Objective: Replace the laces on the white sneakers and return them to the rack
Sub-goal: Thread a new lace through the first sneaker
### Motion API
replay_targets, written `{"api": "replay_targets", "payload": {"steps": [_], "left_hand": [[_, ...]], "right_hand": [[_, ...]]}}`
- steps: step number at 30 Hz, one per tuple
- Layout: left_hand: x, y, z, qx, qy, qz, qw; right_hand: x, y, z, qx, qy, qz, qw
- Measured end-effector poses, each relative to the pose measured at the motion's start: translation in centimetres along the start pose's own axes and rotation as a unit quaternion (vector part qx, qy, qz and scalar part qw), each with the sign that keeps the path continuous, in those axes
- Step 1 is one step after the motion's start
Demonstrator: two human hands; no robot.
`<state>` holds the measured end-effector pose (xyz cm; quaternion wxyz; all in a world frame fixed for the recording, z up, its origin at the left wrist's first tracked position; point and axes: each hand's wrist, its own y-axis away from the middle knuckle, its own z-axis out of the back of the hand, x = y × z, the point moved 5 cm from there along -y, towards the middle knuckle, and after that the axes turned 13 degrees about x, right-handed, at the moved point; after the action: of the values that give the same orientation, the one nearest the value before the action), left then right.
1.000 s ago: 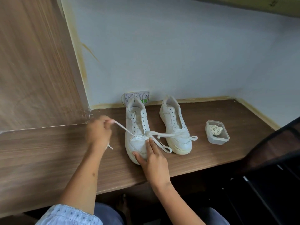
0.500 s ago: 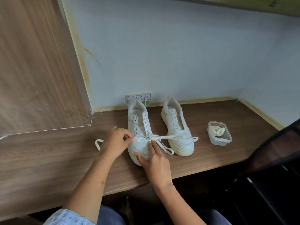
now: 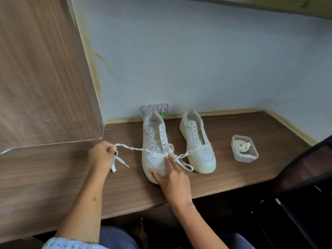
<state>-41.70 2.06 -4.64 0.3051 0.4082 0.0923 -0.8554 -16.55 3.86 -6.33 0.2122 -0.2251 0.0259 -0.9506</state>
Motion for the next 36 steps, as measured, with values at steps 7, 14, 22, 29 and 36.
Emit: {"api": "replay_targets", "payload": {"steps": [7, 14, 22, 29, 36], "left_hand": [[-4.6, 1.9, -3.8, 0.173, -0.043, -0.218, 0.96], [-7.1, 2.6, -5.8, 0.186, -0.039, -0.27, 0.944], [-7.2, 2.5, -6.2, 0.183, -0.085, -0.284, 0.938], [-6.5, 2.0, -6.0, 0.183, -0.144, -0.246, 0.941], [-6.3, 2.5, -6.9, 0.248, -0.123, -0.23, 0.933]], "right_hand": [[-0.8, -0.8, 2.8, -0.03, -0.087, 0.009, 0.996], [-1.8, -4.2, 3.3, 0.032, -0.149, 0.127, 0.98], [-7.1, -4.6, 8.4, -0.121, -0.171, -0.041, 0.977], [-6.8, -3.6, 8.2, -0.2, 0.003, -0.07, 0.977], [-1.2, -4.2, 3.2, 0.029, -0.068, 0.078, 0.994]]}}
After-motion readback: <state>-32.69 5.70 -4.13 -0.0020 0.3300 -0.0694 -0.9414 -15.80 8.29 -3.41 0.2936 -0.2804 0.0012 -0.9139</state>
